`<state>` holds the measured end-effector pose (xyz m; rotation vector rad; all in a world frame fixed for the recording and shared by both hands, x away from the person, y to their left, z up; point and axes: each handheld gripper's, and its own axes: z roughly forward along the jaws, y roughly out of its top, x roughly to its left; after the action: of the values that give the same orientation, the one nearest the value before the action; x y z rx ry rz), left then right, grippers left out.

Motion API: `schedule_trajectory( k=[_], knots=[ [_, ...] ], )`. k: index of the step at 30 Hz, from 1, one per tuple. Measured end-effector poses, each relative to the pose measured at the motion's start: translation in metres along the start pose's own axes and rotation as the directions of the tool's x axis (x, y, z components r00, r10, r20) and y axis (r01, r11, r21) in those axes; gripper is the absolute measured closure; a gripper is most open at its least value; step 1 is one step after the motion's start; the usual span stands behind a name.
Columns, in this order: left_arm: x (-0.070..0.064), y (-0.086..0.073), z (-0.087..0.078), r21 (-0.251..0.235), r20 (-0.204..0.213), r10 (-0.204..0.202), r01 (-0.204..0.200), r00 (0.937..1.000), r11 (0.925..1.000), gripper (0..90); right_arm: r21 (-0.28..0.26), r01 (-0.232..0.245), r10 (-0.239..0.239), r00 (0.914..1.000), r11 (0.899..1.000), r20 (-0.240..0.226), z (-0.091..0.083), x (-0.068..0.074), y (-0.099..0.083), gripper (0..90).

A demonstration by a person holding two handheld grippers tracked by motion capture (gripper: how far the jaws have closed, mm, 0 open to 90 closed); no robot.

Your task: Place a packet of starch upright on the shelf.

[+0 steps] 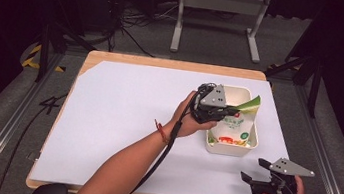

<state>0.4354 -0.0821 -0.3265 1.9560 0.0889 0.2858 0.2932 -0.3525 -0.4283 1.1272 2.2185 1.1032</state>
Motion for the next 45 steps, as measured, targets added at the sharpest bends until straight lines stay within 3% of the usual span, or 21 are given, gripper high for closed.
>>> schedule_trajectory(
  k=[5,8,11,15,18,22,25,27,30,33,36,45],
  knots=[
    [0.0,-0.008,0.007,0.024,0.0,0.004,-0.004,1.0,0.9997,88.2,0.001,0.01,-0.01,0.9999,1.0,0.004,0.0,0.001,0.0,16.7],
    [0.001,-0.011,0.007,0.0,0.0,-0.032,0.032,0.9995,0.9995,87.6,-0.003,0.008,-0.008,1.0,1.0,0.003,0.0,0.001,0.0,16.6],
    [0.0,-0.011,0.006,0.008,-0.022,-0.01,0.01,0.9997,0.9999,85.9,0.0,0.012,-0.012,0.9999,1.0,0.002,0.0,0.001,0.0,16.7],
    [0.0,-0.013,0.007,0.01,-0.036,-0.017,0.018,0.9992,0.9998,84.5,0.0,0.016,-0.016,0.9999,1.0,0.002,0.0,0.002,0.001,16.7],
    [-0.001,-0.014,0.006,0.015,-0.046,0.0,0.001,0.9989,0.9999,83.1,-0.001,0.019,-0.019,0.9998,1.0,0.007,-0.001,0.002,0.001,16.7],
    [0.0,-0.014,0.004,0.018,-0.042,-0.02,0.021,0.9989,0.9996,83.2,0.005,0.02,-0.02,0.9998,1.0,0.009,0.001,0.003,0.002,16.8],
    [-0.002,-0.012,0.003,0.048,-0.054,0.01,-0.007,0.9985,0.9988,78.4,0.0,0.025,-0.025,0.9996,1.0,0.011,0.0,0.004,0.002,16.8],
    [-0.001,-0.013,0.0,0.039,-0.053,0.013,-0.011,0.9985,0.9992,78.3,0.004,0.022,-0.022,0.9997,1.0,0.01,0.0,0.003,0.001,16.8],
    [-0.002,-0.015,-0.003,0.011,-0.056,-0.02,0.02,0.9982,0.9997,75.5,0.004,0.022,-0.022,0.9997,1.0,0.009,0.0,0.002,0.001,16.8],
    [-0.002,-0.012,-0.006,0.018,-0.071,0.015,-0.014,0.9974,0.9997,73.0,0.01,0.025,-0.025,0.9997,1.0,0.005,0.002,0.003,0.001,16.8],
    [0.002,-0.011,-0.01,0.007,-0.066,-0.004,0.004,0.9978,1.0,72.6,0.018,0.03,-0.03,0.9996,0.999,0.002,0.003,0.002,0.001,16.8],
    [0.003,-0.01,-0.015,0.024,-0.082,0.001,0.001,0.9966,0.9997,61.1,0.017,0.036,-0.037,0.9993,0.999,0.007,0.003,0.004,0.001,16.9]
  ],
)
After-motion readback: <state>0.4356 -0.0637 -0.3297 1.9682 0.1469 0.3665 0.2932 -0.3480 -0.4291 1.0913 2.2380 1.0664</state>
